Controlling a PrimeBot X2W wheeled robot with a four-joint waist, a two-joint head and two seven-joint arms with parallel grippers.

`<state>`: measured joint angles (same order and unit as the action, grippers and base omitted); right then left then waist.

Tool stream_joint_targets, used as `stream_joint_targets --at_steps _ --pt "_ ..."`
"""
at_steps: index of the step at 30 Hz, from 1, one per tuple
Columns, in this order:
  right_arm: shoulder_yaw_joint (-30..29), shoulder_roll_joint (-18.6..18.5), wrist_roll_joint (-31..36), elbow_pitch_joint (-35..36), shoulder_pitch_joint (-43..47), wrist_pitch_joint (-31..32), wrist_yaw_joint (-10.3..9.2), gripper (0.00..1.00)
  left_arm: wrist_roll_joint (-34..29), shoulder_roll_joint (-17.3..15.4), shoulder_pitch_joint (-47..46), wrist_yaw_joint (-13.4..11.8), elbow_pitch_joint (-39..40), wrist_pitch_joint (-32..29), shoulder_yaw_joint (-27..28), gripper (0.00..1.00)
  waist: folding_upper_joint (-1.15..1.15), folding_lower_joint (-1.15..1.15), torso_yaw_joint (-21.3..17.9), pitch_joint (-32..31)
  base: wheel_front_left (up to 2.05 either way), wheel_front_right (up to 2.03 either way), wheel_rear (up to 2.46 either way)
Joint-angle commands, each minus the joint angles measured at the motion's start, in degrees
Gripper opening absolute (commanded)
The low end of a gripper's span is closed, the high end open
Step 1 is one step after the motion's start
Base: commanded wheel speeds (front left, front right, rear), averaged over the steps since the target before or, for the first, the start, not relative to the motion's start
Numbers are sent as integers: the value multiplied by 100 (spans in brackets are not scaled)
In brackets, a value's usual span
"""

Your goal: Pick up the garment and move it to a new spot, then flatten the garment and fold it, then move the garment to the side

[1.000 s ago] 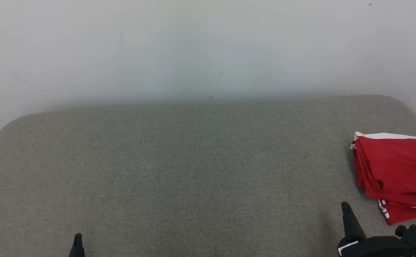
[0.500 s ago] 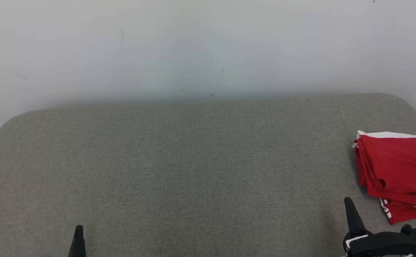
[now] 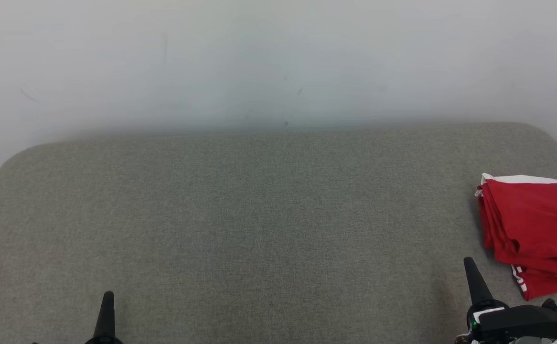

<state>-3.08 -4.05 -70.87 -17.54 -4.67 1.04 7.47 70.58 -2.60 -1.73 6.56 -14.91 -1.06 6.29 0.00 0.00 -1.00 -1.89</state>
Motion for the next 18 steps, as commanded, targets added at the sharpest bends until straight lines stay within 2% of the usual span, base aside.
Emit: stream_joint_targets --at_steps 1,18 --pt "-36 8 -119 66 -94 34 3 0 123 -31 -132 29 65 -21 16 0 0 0 3 5 0 0 0" --pt "-168 57 -952 190 -136 252 3 0 975 -35 -271 58 76 -245 22 0 0 0 38 77 0 0 0"
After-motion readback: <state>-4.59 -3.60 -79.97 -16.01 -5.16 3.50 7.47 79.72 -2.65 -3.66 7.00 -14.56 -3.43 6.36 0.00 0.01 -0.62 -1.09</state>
